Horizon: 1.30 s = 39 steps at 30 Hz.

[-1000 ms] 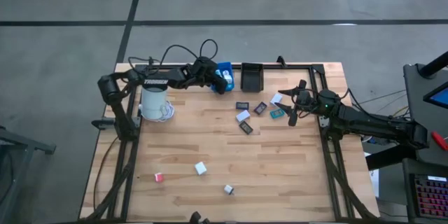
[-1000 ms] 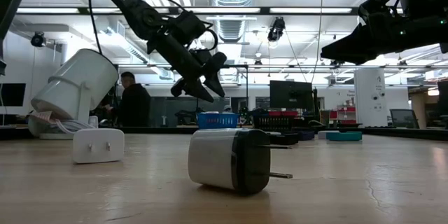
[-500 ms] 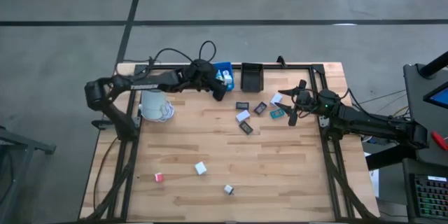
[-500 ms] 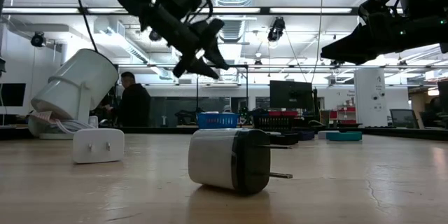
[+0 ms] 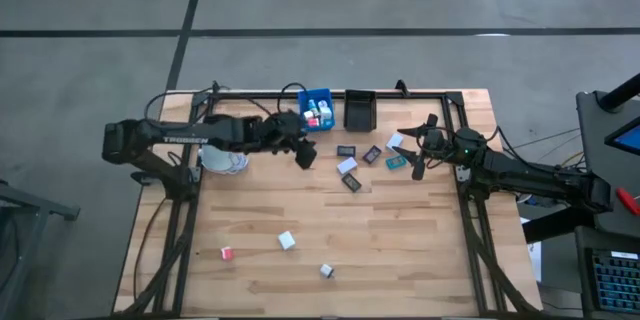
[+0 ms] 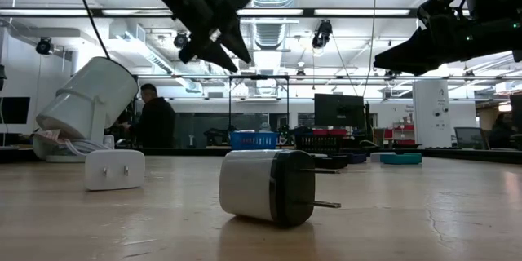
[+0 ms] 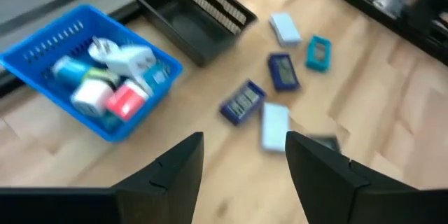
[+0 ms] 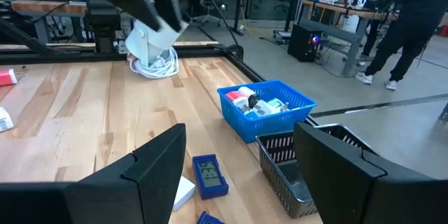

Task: Pick & Place Office items
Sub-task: Put the small red adapter into the blue basket

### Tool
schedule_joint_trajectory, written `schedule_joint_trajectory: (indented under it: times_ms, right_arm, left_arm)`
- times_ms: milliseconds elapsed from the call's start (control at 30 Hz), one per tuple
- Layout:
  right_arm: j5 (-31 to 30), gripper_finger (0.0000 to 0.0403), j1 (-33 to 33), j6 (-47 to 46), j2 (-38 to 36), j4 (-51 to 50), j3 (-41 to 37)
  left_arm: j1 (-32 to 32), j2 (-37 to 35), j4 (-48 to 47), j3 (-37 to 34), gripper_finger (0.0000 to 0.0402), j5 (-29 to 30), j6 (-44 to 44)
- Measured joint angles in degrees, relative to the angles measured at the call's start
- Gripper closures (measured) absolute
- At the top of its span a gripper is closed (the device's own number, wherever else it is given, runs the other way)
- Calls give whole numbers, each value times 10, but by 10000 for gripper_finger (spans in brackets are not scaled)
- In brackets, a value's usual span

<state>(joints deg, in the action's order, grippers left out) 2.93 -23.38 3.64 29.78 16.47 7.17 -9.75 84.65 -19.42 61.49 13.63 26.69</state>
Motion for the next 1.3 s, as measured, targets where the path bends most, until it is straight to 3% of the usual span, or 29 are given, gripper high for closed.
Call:
schedule_joint_trajectory:
  times_ms: [100, 267, 433, 633, 967, 1033, 1167, 1300]
  right_arm:
    - [0, 147, 0, 0, 0, 0, 0]
    - [0, 147, 0, 0, 0, 0, 0]
    - [0, 147, 0, 0, 0, 0, 0]
    - [0, 147, 0, 0, 0, 0, 0]
    - [0, 147, 0, 0, 0, 0, 0]
    - [0, 147, 0, 0, 0, 0, 0]
    - [0, 147, 0, 0, 0, 0, 0]
    - [0, 147, 0, 0, 0, 0, 0]
  left_arm:
    - [36, -14, -36, 0, 193, 23, 34]
    - [126, -18, -109, 0, 193, 143, 136]
    - [228, -19, -167, 0, 195, 222, 221]
    - [322, -21, -252, -1, 195, 297, 377]
    - [406, -21, -327, -1, 195, 290, 466]
    - [416, -22, -361, -1, 195, 276, 536]
    - [421, -24, -445, 2, 195, 194, 731]
    - [427, -21, -466, 1, 195, 145, 800]
